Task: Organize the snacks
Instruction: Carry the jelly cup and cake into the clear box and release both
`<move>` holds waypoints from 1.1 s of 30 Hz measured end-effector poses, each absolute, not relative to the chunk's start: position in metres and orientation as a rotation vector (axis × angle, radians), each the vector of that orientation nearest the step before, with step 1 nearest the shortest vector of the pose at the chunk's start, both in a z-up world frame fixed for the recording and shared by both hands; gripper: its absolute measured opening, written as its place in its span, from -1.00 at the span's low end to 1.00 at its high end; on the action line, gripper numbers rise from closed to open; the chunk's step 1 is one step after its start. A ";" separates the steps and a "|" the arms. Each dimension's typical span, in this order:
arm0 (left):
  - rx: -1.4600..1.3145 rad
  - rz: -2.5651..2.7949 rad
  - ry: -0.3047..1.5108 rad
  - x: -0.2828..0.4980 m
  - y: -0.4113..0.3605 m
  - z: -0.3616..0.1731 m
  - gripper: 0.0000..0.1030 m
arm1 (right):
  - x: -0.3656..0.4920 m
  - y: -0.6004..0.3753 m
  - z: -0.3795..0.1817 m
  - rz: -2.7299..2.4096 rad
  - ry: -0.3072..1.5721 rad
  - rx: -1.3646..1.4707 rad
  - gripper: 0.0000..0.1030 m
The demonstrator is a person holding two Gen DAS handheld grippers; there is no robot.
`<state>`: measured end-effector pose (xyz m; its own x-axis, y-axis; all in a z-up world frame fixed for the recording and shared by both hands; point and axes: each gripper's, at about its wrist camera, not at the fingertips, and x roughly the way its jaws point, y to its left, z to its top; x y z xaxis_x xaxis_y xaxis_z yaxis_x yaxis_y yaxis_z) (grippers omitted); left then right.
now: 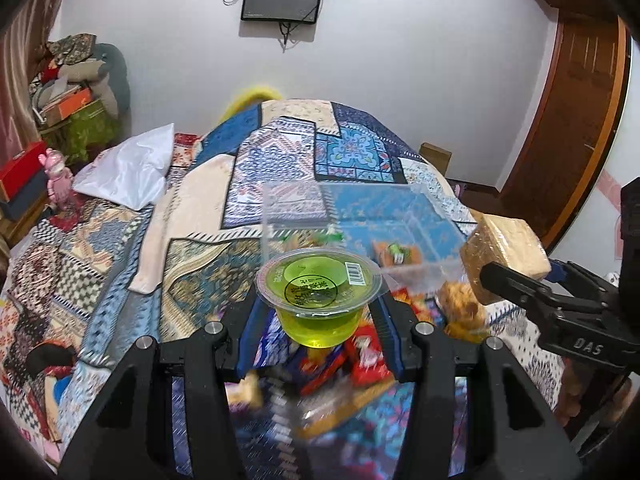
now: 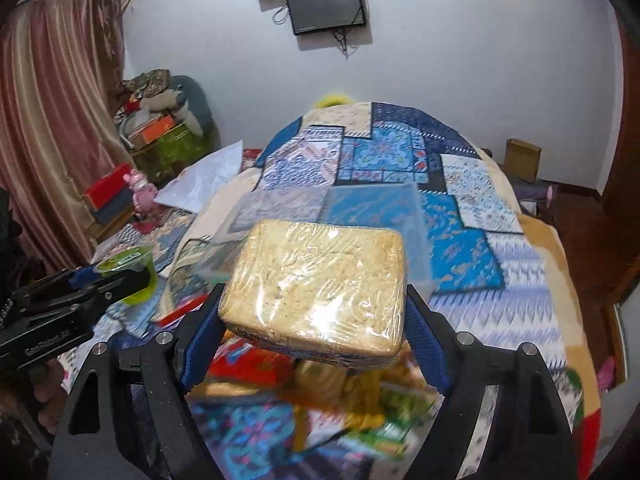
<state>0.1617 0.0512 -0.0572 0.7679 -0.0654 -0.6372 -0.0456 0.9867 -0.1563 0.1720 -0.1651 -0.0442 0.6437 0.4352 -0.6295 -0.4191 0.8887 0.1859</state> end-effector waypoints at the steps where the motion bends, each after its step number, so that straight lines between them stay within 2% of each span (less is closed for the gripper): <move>1: -0.167 -0.017 0.698 0.167 0.049 -0.058 -0.03 | 0.178 -0.166 -0.046 0.482 0.725 0.029 0.56; 19: -0.133 -0.093 0.830 0.288 0.019 -0.115 -0.03 | 0.254 -0.159 -0.084 0.483 0.801 -0.019 0.56; 26: -0.129 -0.080 0.839 0.299 0.017 -0.129 -0.03 | 0.260 -0.154 -0.096 0.493 0.826 -0.059 0.59; 33: -0.117 -0.074 0.768 0.278 0.021 -0.106 0.09 | 0.250 -0.159 -0.079 0.498 0.806 -0.050 0.59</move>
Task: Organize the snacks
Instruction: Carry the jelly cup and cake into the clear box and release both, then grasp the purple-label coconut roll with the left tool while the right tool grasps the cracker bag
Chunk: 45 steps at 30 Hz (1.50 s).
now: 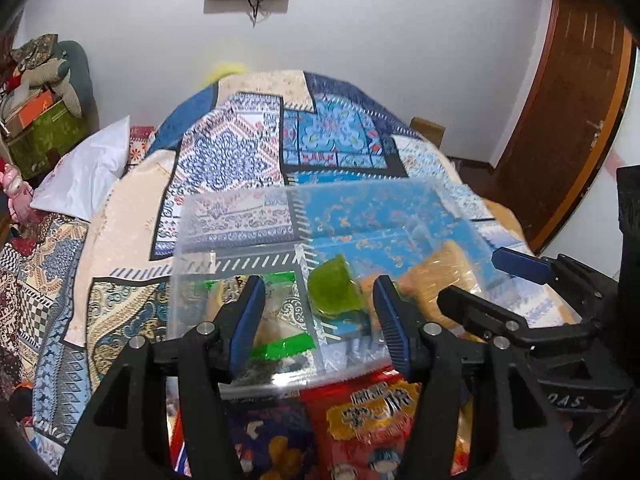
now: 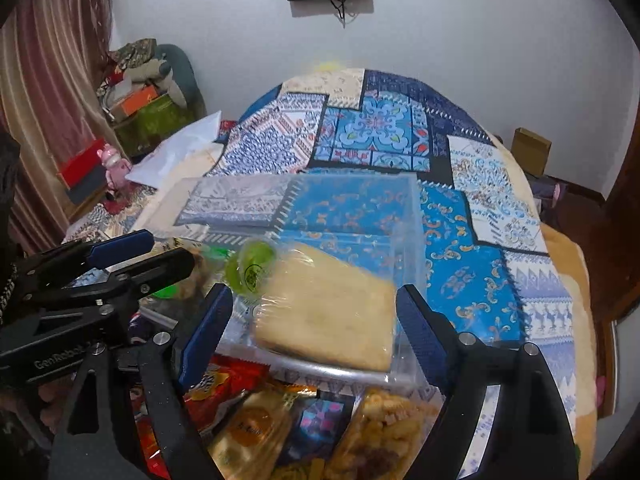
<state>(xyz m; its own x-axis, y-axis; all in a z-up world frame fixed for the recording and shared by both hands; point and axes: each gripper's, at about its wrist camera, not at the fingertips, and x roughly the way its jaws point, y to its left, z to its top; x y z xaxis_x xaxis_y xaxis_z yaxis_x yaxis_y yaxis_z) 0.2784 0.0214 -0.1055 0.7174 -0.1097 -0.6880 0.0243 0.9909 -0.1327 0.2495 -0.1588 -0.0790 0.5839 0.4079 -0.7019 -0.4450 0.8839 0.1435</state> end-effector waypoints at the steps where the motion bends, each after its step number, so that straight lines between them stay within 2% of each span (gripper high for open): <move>1: -0.112 -0.069 0.756 0.272 0.023 -0.100 0.09 | 0.245 -0.161 -0.074 0.499 0.794 -0.049 0.59; 3: -0.104 -0.061 0.740 0.264 0.026 -0.091 0.10 | 0.240 -0.164 -0.065 0.499 0.780 -0.049 0.59; 5: -0.100 -0.051 0.721 0.252 0.032 -0.080 0.26 | 0.233 -0.169 -0.058 0.496 0.766 -0.050 0.59; 12: -0.063 0.014 0.706 0.217 0.058 -0.065 0.44 | 0.210 -0.188 -0.041 0.471 0.744 -0.056 0.61; 18: -0.060 0.079 0.758 0.199 0.083 -0.080 0.45 | 0.196 -0.202 -0.049 0.438 0.769 -0.059 0.61; 34: -0.136 0.111 0.950 0.144 0.127 -0.168 0.45 | 0.191 -0.233 -0.113 0.366 0.945 -0.027 0.61; 42: -0.152 0.077 0.958 0.154 0.120 -0.183 0.44 | 0.206 -0.220 -0.127 0.372 0.978 -0.001 0.61; 45: -0.158 0.080 0.976 0.165 0.117 -0.190 0.34 | 0.207 -0.213 -0.132 0.379 0.985 -0.002 0.61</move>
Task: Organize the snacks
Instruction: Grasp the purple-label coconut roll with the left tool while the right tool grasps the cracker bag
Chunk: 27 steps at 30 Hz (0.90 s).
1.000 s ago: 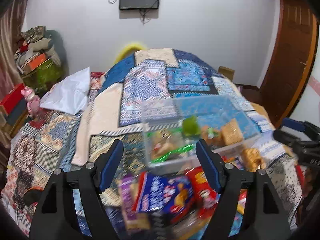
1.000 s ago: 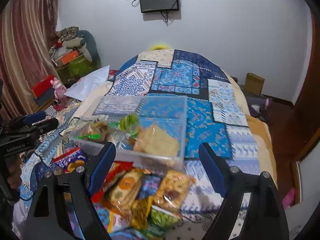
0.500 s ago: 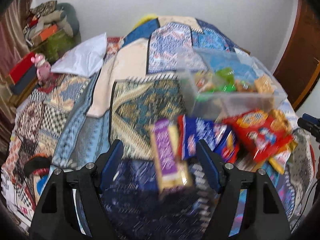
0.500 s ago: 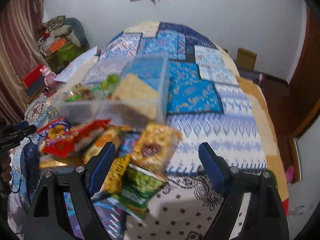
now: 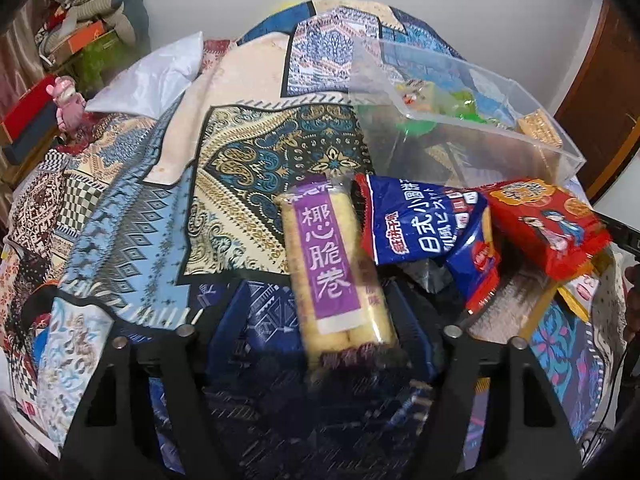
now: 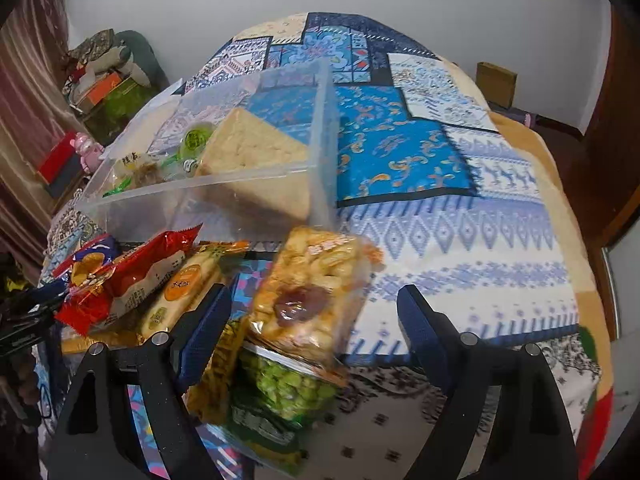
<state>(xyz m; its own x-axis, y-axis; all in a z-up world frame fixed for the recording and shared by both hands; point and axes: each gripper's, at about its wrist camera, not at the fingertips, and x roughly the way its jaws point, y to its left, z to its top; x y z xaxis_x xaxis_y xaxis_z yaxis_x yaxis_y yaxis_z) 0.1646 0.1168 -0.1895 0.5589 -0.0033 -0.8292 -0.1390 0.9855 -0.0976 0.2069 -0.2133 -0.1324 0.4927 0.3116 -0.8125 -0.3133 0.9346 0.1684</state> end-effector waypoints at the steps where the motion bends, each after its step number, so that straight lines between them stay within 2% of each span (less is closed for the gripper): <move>1: -0.149 0.089 0.972 0.167 0.116 -0.191 0.33 | 0.207 -0.211 -0.134 0.376 0.987 -0.010 0.61; 6: -0.139 0.107 0.946 0.177 0.116 -0.193 0.17 | 0.212 -0.208 -0.148 0.350 1.001 -0.015 0.58; 9: -0.155 0.100 0.942 0.182 0.117 -0.196 -0.08 | 0.211 -0.213 -0.152 0.340 0.993 0.013 0.43; 10: -0.156 0.104 0.943 0.183 0.118 -0.198 -0.09 | 0.210 -0.214 -0.151 0.337 0.988 0.020 0.29; 11: -0.157 0.104 0.938 0.183 0.118 -0.198 -0.09 | 0.210 -0.216 -0.150 0.342 0.987 0.028 0.04; 12: -0.158 0.103 0.935 0.182 0.118 -0.198 -0.10 | 0.211 -0.216 -0.150 0.348 0.990 0.030 -0.09; 21: -0.141 0.120 0.935 0.159 0.119 -0.187 -0.12 | 0.198 -0.228 -0.141 0.353 0.974 0.018 -0.12; 27: -0.126 0.142 0.887 0.143 0.122 -0.160 -0.12 | 0.183 -0.238 -0.119 0.356 0.928 0.025 -0.13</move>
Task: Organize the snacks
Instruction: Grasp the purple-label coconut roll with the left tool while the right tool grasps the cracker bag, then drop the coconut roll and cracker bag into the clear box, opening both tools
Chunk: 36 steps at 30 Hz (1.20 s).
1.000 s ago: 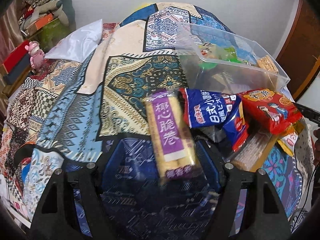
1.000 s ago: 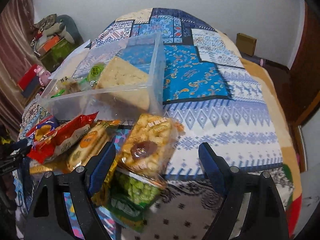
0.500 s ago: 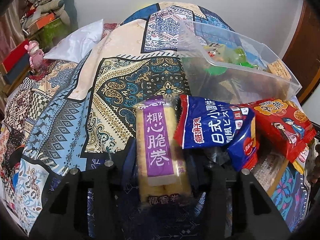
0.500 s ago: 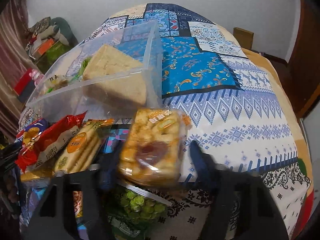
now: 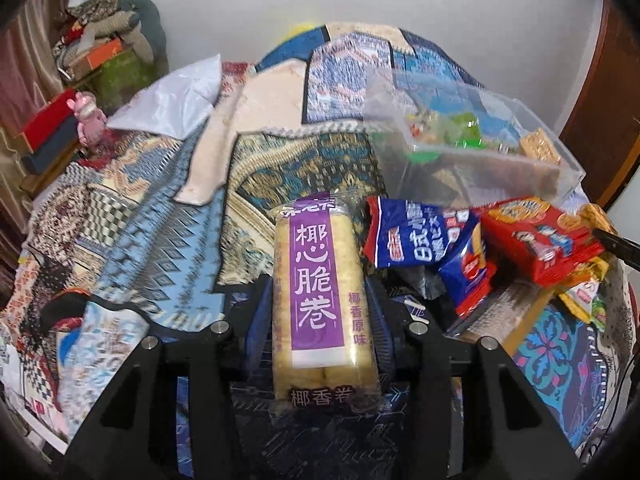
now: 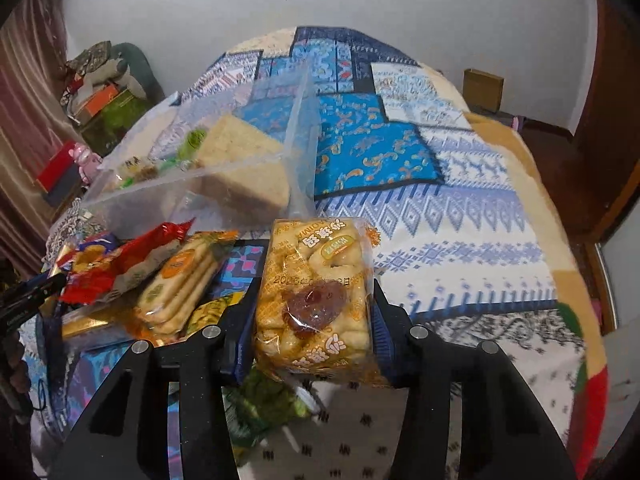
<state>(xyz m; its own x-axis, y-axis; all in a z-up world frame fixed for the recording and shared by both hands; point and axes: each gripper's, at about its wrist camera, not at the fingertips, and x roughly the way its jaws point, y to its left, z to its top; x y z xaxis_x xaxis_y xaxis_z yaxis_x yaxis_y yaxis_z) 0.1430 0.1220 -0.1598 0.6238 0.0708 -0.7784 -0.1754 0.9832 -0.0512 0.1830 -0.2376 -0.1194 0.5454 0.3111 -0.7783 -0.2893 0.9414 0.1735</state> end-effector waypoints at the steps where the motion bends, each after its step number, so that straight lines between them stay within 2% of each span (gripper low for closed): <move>1: -0.125 0.143 0.876 0.141 0.122 -0.154 -0.12 | 0.181 -0.238 -0.115 0.356 0.916 0.022 -0.13; 9: -0.097 0.118 0.776 0.134 0.110 -0.104 -0.12 | 0.167 -0.237 -0.074 0.384 0.818 0.026 -0.13; 22: -0.087 0.002 0.690 0.174 0.062 -0.052 -0.12 | 0.187 -0.213 -0.032 0.444 0.700 0.020 -0.13; 36: -0.097 -0.064 0.703 0.243 0.030 -0.057 -0.12 | 0.237 -0.173 -0.038 0.501 0.714 0.013 -0.13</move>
